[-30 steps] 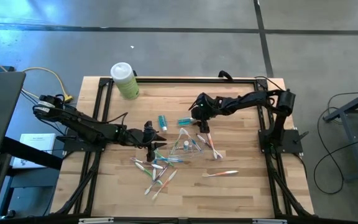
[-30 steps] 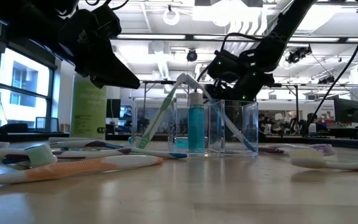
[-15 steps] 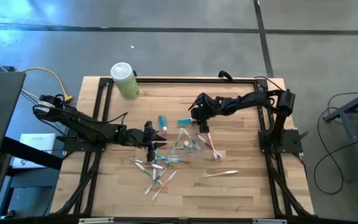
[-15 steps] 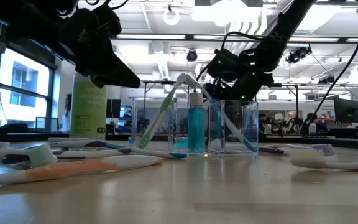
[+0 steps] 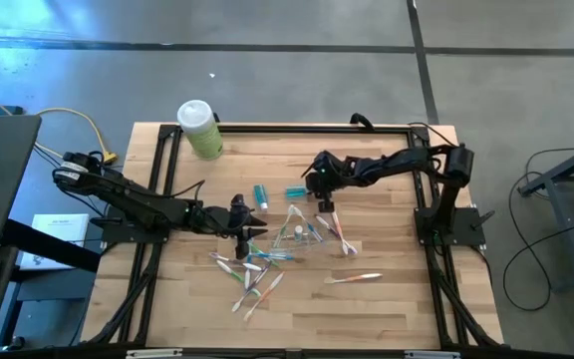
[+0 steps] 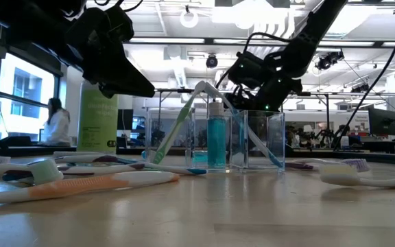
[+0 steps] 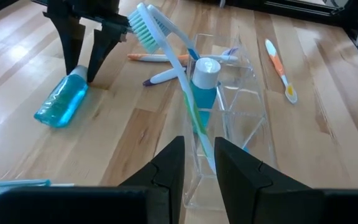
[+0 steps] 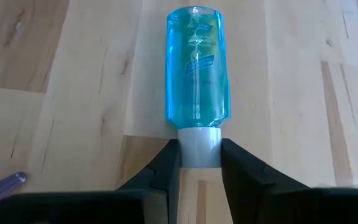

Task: Pick & Place toothbrushing station
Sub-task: Put the right mouthwash into the transparent organizer

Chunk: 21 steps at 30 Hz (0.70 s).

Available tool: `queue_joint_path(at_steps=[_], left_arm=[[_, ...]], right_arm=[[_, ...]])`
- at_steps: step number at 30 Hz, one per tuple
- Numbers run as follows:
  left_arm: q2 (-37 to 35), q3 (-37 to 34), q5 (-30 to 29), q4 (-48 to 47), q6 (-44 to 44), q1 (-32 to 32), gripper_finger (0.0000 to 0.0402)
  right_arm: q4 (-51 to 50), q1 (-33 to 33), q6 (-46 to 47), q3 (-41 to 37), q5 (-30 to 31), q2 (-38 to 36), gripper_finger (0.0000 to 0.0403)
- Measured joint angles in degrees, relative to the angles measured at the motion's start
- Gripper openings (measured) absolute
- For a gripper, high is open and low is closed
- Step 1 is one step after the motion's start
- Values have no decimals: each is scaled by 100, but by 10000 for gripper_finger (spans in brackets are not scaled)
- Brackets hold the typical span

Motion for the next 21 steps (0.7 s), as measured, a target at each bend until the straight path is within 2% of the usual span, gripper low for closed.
queue_joint_path(at_steps=[6, 11, 16, 21], left_arm=[[0, 0, -6, 0, -9, -263, 84], [0, 0, -5, 1, -9, -481, 84], [0, 0, 0, 22, -9, -665, 84], [0, 0, 11, 92, -79, -824, 84]], right_arm=[[-279, 508, 5, -9, 1361, -293, 82], [-816, 1010, 7, -5, 2735, -914, 82], [-1293, 1639, -24, -5, 3856, -1741, 82], [-1483, 2308, -530, -11, 5179, -2483, 82]])
